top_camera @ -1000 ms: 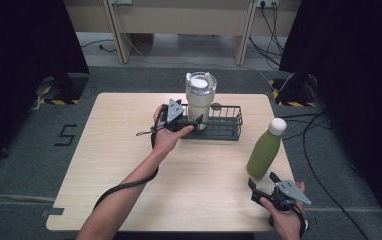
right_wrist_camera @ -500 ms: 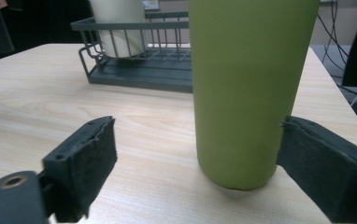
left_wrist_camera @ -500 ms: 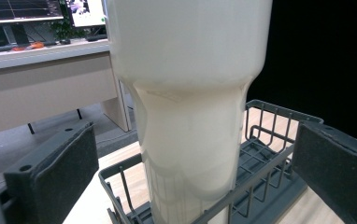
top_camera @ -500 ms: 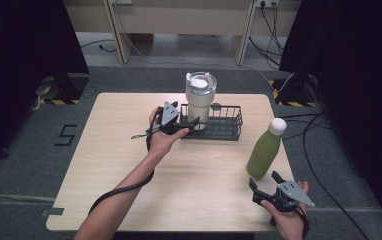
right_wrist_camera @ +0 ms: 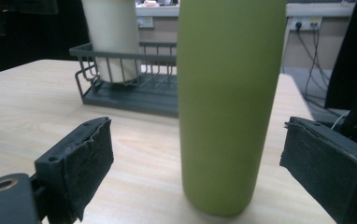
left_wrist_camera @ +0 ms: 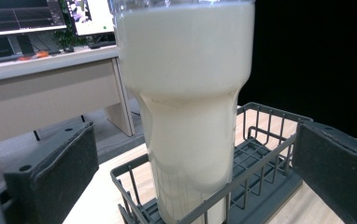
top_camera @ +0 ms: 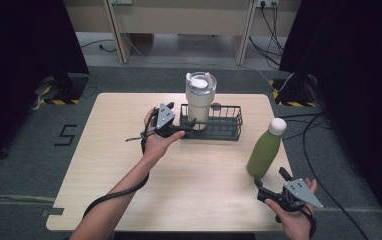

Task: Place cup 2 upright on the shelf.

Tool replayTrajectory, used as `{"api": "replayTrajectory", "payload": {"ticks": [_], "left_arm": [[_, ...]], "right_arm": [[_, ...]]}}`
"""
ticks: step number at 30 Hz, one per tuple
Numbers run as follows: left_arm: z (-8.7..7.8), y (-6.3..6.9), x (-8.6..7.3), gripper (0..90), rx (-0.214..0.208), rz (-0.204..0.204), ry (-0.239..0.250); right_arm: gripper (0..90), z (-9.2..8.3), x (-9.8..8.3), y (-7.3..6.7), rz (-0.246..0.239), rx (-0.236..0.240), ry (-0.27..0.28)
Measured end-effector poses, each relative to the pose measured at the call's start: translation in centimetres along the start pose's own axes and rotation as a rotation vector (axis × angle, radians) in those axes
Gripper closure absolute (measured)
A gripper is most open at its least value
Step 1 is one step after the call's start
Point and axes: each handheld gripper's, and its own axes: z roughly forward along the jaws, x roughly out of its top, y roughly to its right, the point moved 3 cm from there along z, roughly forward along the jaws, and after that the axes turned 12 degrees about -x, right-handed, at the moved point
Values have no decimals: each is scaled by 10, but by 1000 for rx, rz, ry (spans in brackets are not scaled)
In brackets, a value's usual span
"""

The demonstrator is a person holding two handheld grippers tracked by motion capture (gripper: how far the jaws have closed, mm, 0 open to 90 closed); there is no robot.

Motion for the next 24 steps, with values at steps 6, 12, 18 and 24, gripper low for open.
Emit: {"api": "replayTrajectory", "payload": {"ticks": [6,12,18,24], "left_arm": [[-11,1,-2,0,-8,12,-15],[-27,-4,-3,0,0,17,-15],[-38,-6,-6,0,5,41,-22],[-48,-6,-11,0,-3,27,-25]], "right_arm": [[106,2,18,6,1,-37,31],[119,15,32,5,1,-42,48],[136,30,41,2,-5,-49,53],[146,46,46,2,-20,-69,44]]}}
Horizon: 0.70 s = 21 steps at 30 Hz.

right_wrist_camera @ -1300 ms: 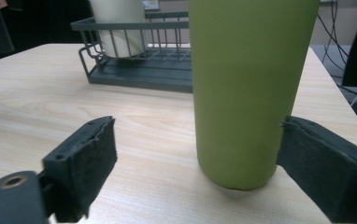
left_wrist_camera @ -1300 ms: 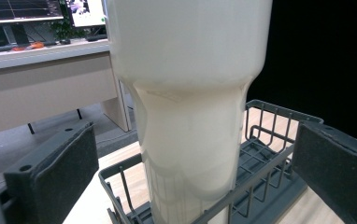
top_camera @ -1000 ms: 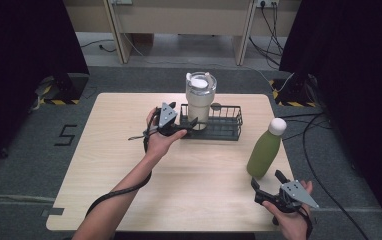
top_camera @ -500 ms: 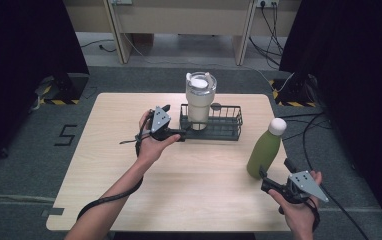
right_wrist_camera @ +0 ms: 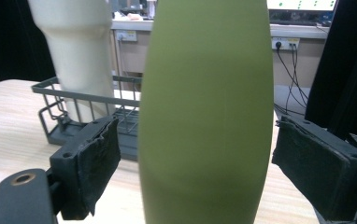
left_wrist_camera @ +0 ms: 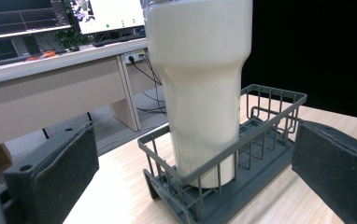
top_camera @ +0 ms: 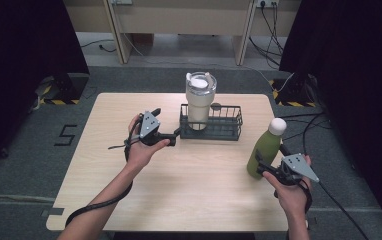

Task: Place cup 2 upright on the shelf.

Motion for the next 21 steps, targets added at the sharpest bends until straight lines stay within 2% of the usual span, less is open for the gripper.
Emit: {"api": "replayTrajectory", "payload": {"ticks": [3,4,5,7,8,10,12,13,14,16,17,21], "left_arm": [[-4,0,-3,0,-3,0,-2],[-5,-1,-3,0,8,13,0],[-6,0,-4,0,4,1,-3],[-8,1,-5,0,1,-3,4],[-10,-1,-5,0,10,11,5],[-13,1,-6,0,1,-2,7],[-16,0,-7,1,19,17,9],[-18,1,-8,1,8,-1,7],[-20,0,-9,1,15,14,8],[-23,2,-13,2,12,-3,2],[-25,1,-15,2,15,7,2],[-32,1,-22,2,18,-15,-6]], "right_arm": [[152,6,1,0,-3,-4,-6],[155,7,1,1,-6,-6,-8],[159,8,1,1,-7,-7,-10],[169,11,1,1,-11,-16,-19],[169,12,1,1,-10,-15,-20],[173,14,1,1,-11,-11,-22],[176,16,1,0,-11,-13,-23],[177,17,1,-1,-12,-13,-23],[178,17,1,-1,-9,-14,-25],[177,19,0,-2,-10,-17,-28],[176,20,-1,-3,-8,-18,-30],[176,25,-5,-5,-16,-21,-42]]}}
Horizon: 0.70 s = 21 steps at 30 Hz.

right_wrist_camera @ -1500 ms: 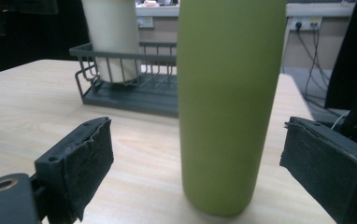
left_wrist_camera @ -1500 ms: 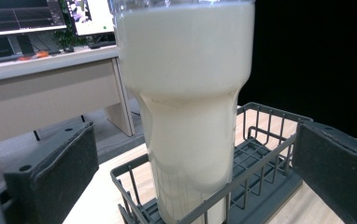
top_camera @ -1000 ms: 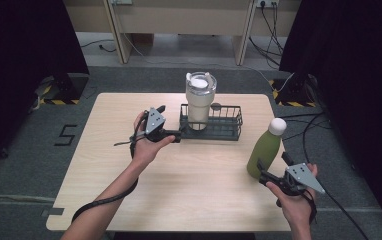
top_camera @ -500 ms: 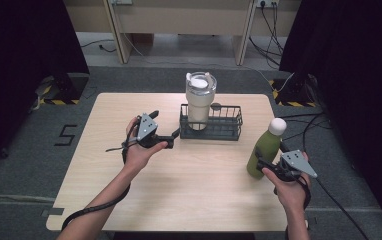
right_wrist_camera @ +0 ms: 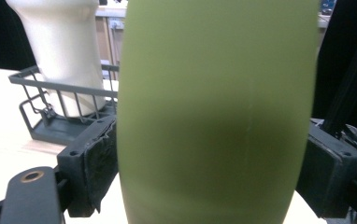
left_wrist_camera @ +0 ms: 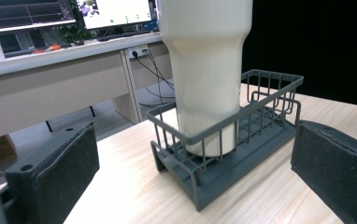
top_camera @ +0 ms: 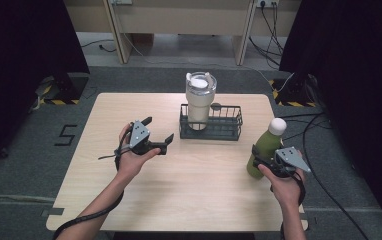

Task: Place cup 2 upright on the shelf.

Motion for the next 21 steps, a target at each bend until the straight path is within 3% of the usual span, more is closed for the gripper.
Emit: {"api": "replayTrajectory", "payload": {"ticks": [21], "left_arm": [[-15,-3,-17,5,31,-22,-12]], "right_arm": [[211,1,0,-2,2,-5,-22]]}}
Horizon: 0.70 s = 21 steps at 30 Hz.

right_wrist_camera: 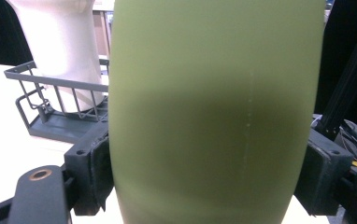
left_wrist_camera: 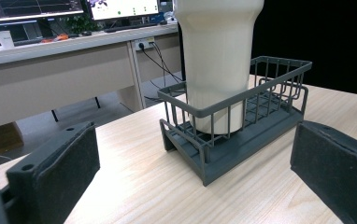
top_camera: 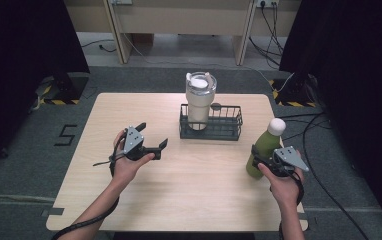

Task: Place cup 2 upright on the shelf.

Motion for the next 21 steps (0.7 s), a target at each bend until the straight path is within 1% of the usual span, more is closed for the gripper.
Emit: {"api": "replayTrajectory", "payload": {"ticks": [7,12,13,14,15,17,18,21], "left_arm": [[0,0,0,6,1,-1,3],[-1,0,1,6,6,0,6],[0,0,1,7,0,-3,8],[-1,0,1,7,7,0,7],[-1,0,1,7,1,-3,10],[-1,0,1,7,2,-4,10],[0,0,1,7,2,-4,10],[-1,-1,1,8,2,-3,9]], "right_arm": [[212,-2,8,-2,9,5,15],[212,-3,17,-4,4,8,30],[212,-3,19,-4,4,11,33],[212,-3,21,-5,4,9,36],[212,-4,22,-5,2,10,37],[212,-4,25,-6,-3,11,42],[212,-4,26,-7,5,13,43],[212,-3,30,-8,8,17,48]]}}
